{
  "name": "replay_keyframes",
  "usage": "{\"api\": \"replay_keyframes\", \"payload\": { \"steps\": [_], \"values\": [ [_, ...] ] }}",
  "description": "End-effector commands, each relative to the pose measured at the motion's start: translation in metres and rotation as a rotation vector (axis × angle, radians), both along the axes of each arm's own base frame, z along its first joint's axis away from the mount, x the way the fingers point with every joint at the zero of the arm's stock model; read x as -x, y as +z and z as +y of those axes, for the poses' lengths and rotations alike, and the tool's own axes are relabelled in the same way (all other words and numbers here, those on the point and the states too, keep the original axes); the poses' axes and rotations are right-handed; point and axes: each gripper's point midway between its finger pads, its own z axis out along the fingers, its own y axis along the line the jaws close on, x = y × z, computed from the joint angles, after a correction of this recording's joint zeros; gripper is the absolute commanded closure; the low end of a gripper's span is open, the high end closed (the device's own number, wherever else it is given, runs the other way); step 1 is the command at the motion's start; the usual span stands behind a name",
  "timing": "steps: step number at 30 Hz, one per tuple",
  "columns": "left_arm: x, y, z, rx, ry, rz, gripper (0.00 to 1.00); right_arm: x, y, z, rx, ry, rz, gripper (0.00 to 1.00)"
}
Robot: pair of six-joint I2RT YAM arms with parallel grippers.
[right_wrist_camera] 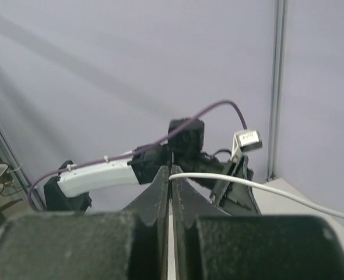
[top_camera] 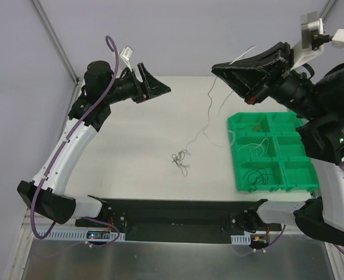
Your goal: Untangle the cables
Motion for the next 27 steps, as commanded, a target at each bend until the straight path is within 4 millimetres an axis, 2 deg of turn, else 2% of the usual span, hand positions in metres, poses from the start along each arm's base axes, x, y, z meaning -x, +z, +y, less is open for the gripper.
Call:
{"api": "replay_keyframes", "payload": {
  "steps": [1,7,11,16,19,23,24,26,27],
  "values": [
    [0.002,-0.028,-0.010,-0.044,-0.075,-0.006,0.29,-0.017,0.003,0.000,-0.001,-0.067,0.039,1.00],
    [0.021,-0.061,-0.041,-0.107,-0.235,-0.015,0.32,-0.020,0.019,0.000,-0.034,-0.073,0.027,1.00],
    [0.019,-0.072,-0.040,-0.133,-0.227,-0.024,0.42,-0.024,0.023,0.000,-0.048,-0.080,0.037,1.00],
    [0.018,-0.077,-0.038,-0.160,-0.224,-0.045,0.42,-0.028,0.024,-0.001,-0.042,-0.104,0.038,1.00],
    [0.018,-0.085,-0.038,-0.167,-0.230,-0.023,0.41,-0.049,0.005,-0.014,0.008,-0.246,0.081,1.00],
    [0.023,-0.098,-0.041,-0.174,-0.269,0.003,0.41,-0.077,-0.037,-0.040,0.113,-0.468,0.130,1.00],
    [0.025,-0.102,-0.043,-0.178,-0.291,0.008,0.41,-0.084,-0.049,-0.049,0.134,-0.531,0.158,1.00],
    [0.032,-0.114,-0.048,-0.208,-0.336,0.016,0.39,-0.105,-0.077,-0.084,0.184,-0.749,0.248,1.00],
    [0.037,-0.121,-0.051,-0.231,-0.359,0.003,0.38,-0.109,-0.088,-0.095,0.208,-0.808,0.282,1.00]
  ]
}}
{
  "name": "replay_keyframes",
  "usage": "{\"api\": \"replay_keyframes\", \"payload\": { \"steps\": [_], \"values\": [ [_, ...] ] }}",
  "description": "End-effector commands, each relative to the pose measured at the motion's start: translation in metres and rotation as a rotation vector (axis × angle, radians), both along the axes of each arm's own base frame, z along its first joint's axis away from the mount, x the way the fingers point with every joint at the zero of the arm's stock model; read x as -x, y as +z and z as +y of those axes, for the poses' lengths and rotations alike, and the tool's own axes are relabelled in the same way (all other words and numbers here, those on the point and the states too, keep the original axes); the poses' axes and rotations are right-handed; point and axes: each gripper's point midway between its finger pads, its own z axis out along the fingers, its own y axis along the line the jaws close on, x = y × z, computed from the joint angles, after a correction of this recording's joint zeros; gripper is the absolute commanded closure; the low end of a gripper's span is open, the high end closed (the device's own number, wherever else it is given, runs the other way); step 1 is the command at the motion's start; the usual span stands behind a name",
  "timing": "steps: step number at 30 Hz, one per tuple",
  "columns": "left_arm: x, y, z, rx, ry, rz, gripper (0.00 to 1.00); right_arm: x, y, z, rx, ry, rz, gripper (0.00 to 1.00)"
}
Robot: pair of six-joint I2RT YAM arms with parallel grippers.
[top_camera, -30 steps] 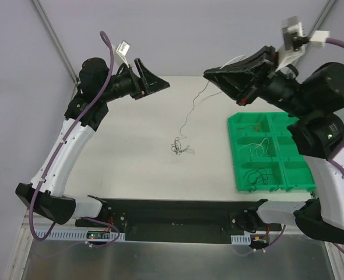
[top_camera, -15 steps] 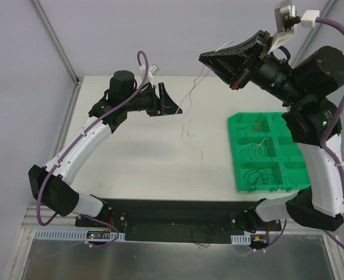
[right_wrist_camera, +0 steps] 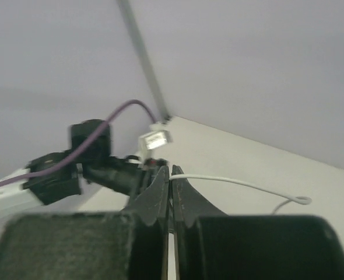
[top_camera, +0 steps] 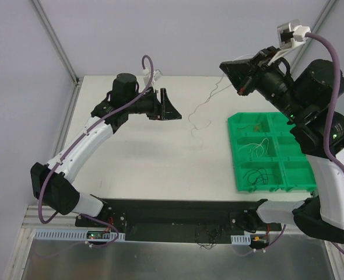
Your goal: Untangle the cables
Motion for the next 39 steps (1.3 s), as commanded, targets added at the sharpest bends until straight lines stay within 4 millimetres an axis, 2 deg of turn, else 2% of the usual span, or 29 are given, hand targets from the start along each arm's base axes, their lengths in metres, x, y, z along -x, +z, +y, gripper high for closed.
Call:
{"api": "replay_keyframes", "payload": {
  "steps": [1,4,7,10,13,17,20,26,28,33,39],
  "values": [
    [0.022,-0.024,-0.014,-0.068,-0.142,-0.063,0.37,-0.038,-0.050,-0.084,0.124,-0.481,0.139,1.00],
    [0.045,-0.053,-0.026,-0.179,-0.245,-0.164,0.36,-0.042,-0.065,-0.127,0.179,-0.657,0.179,1.00],
    [0.083,-0.083,-0.044,-0.254,-0.420,-0.242,0.41,-0.041,-0.065,-0.160,0.212,-0.776,0.174,1.00],
    [0.118,-0.116,-0.055,-0.294,-0.573,-0.249,0.43,-0.040,-0.059,-0.183,0.231,-0.856,0.154,1.00],
    [0.140,-0.141,-0.062,-0.327,-0.654,-0.215,0.35,-0.039,-0.052,-0.196,0.243,-0.895,0.134,1.00],
    [0.163,-0.149,-0.079,-0.293,-0.783,-0.212,0.32,-0.043,-0.051,-0.200,0.284,-0.901,0.122,1.00],
    [0.185,-0.150,-0.094,-0.212,-0.902,-0.128,0.35,-0.048,-0.056,-0.200,0.297,-0.902,0.134,1.00],
    [0.227,-0.158,-0.104,-0.113,-1.079,0.041,0.35,-0.058,-0.068,-0.193,0.301,-0.877,0.165,1.00],
    [0.238,-0.162,-0.107,-0.132,-1.105,0.019,0.36,-0.060,-0.071,-0.194,0.308,-0.880,0.169,1.00],
    [0.247,-0.190,-0.128,-0.292,-1.089,-0.152,0.41,-0.061,-0.081,-0.193,0.305,-0.877,0.183,1.00],
    [0.264,-0.216,-0.150,-0.417,-1.056,-0.232,0.47,-0.052,-0.079,-0.199,0.306,-0.886,0.165,1.00]
  ]
}}
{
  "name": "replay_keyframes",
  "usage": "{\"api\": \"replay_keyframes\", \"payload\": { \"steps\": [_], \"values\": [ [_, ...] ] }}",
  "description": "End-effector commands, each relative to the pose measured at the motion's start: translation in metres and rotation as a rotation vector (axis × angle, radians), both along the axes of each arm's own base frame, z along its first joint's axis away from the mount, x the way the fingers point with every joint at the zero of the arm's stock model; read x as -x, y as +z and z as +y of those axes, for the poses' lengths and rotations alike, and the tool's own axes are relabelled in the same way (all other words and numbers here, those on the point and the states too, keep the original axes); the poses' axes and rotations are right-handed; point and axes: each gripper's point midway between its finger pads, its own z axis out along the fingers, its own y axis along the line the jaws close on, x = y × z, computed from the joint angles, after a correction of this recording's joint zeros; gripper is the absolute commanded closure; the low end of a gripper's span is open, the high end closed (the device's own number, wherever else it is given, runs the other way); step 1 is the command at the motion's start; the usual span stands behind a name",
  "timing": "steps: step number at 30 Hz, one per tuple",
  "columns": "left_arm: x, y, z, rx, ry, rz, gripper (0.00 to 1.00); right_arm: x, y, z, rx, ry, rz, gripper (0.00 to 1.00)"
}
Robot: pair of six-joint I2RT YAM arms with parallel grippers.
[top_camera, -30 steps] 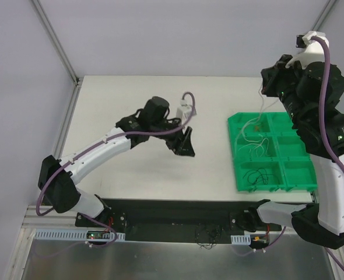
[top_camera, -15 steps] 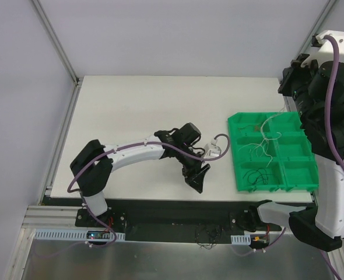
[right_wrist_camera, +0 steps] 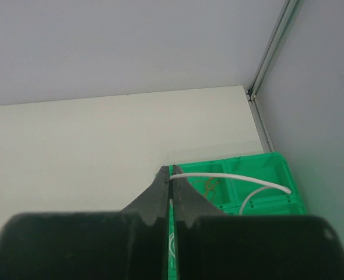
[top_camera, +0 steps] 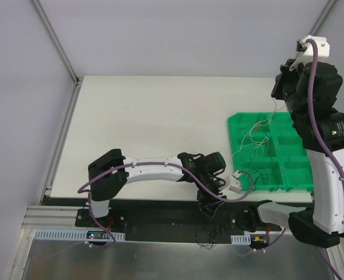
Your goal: Untangle the cables
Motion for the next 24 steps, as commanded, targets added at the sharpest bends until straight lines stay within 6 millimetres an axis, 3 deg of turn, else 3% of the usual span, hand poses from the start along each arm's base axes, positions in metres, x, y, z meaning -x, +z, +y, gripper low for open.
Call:
{"api": "replay_keyframes", "payload": {
  "steps": [1,8,16,24],
  "values": [
    [0.002,-0.014,-0.020,0.001,0.013,-0.140,0.46,0.018,0.029,-0.010,-0.013,-0.007,-0.104,1.00],
    [0.043,-0.015,-0.037,0.017,-0.045,-0.098,0.40,0.031,0.032,-0.017,0.008,-0.017,-0.124,1.00],
    [0.060,-0.021,-0.041,0.021,-0.059,-0.065,0.35,0.040,0.023,-0.018,-0.002,-0.010,-0.118,1.00],
    [0.065,-0.035,-0.048,0.003,-0.069,-0.047,0.45,0.047,0.025,-0.020,-0.010,-0.006,-0.134,1.00]
  ]
}}
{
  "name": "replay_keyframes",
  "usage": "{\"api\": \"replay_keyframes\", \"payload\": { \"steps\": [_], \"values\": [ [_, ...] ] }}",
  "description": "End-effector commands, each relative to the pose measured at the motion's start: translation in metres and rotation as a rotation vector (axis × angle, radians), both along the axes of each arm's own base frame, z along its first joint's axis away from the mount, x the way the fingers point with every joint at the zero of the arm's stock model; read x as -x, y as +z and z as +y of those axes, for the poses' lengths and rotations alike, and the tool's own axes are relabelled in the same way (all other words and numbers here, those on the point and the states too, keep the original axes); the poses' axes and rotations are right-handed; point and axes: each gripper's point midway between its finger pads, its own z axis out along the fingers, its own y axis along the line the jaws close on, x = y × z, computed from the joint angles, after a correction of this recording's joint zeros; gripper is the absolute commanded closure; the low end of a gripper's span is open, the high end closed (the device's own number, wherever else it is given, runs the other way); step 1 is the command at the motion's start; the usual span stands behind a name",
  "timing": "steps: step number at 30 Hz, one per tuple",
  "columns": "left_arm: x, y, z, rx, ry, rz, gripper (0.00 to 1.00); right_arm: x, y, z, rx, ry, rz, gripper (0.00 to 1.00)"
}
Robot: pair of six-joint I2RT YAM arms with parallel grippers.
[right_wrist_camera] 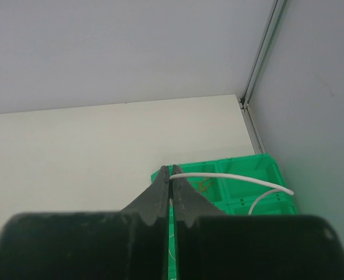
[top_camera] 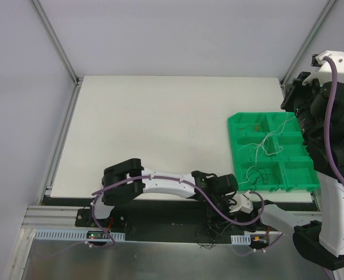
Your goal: Untangle the cables
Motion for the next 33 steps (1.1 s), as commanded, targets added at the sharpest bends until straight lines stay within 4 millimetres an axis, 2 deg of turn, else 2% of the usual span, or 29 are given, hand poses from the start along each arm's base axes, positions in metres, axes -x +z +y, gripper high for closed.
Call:
{"api": "replay_keyframes", "payload": {
  "steps": [1,5,7,9,11,14,17,22,24,26,28,33],
  "values": [
    [0.008,0.004,-0.012,0.027,-0.021,0.024,0.48,0.007,0.017,-0.004,-0.011,-0.006,-0.065,1.00],
    [0.010,0.001,-0.011,0.010,-0.024,0.043,0.65,0.009,0.019,-0.006,-0.006,-0.013,-0.072,1.00],
    [0.010,-0.001,-0.009,0.001,-0.020,0.040,0.83,0.009,0.019,-0.007,-0.003,-0.013,-0.070,1.00],
    [-0.001,-0.006,-0.005,-0.007,0.004,-0.030,1.00,0.009,0.017,-0.007,-0.005,-0.013,-0.069,1.00],
    [-0.027,-0.011,-0.001,-0.017,0.080,-0.154,1.00,0.008,0.017,-0.005,-0.010,-0.010,-0.069,1.00],
    [-0.094,-0.013,0.020,-0.050,0.260,-0.303,1.00,0.008,0.017,-0.005,-0.014,-0.009,-0.068,1.00],
    [-0.161,0.004,0.045,-0.051,0.445,-0.397,1.00,0.008,0.007,-0.004,-0.039,-0.012,-0.047,1.00],
    [-0.237,0.019,0.083,-0.052,0.628,-0.425,1.00,0.013,-0.014,0.000,-0.070,0.002,0.007,1.00],
    [-0.264,0.023,0.097,-0.065,0.714,-0.445,1.00,0.013,-0.022,-0.004,-0.040,-0.018,0.029,1.00],
    [-0.281,0.023,0.108,-0.084,0.779,-0.443,1.00,0.013,-0.029,-0.012,-0.001,-0.052,0.052,1.00],
    [-0.295,0.020,0.119,-0.121,0.855,-0.418,1.00,0.011,-0.028,-0.015,0.024,-0.066,0.054,1.00],
    [-0.315,0.001,0.147,-0.248,0.988,-0.400,1.00,0.000,0.016,-0.008,0.010,-0.039,-0.027,1.00]
  ]
}}
